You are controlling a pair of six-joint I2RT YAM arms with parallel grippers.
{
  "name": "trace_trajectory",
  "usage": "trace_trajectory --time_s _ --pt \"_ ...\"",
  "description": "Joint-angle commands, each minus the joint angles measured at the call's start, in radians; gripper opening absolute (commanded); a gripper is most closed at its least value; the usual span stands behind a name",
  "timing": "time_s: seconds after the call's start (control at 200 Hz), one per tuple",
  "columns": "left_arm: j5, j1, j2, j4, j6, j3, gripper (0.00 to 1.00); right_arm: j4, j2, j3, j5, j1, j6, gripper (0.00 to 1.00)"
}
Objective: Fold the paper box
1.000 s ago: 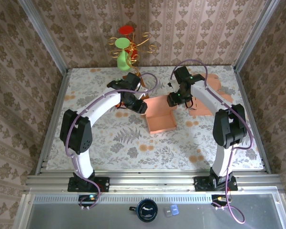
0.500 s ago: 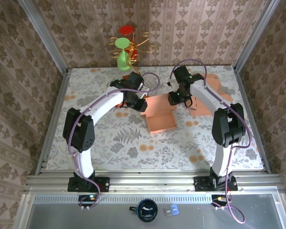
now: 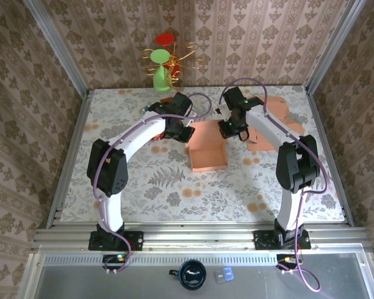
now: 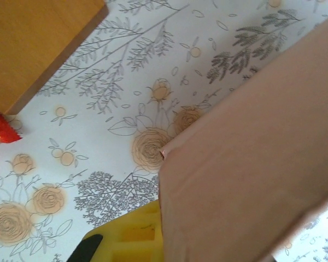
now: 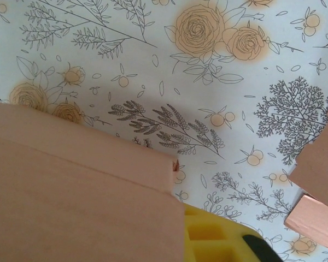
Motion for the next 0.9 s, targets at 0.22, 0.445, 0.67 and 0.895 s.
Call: trace_trajectory --time_s 0.22,0.445,0.67,0.895 --pt "-0.088 -0.001 0.034 -0.035 -0.178 0.077 0.00 0.066 -0.067 0.007 0.115 0.053 0.133 0.00" --pt "-0.086 0.020 0.064 0.061 -0.222 0.086 0.00 0.214 -0.104 -0.060 0.135 0.067 0.297 0.00" --pt "-0.075 0.022 -0.005 0.314 -0.224 -0.075 0.00 0.497 -0.198 -0.272 0.136 0.077 0.431 0.00" --pt "-0.056 0.024 -0.078 0.524 -0.228 -0.242 0.00 0.623 -0.245 -0.386 0.195 0.091 0.496 0.00"
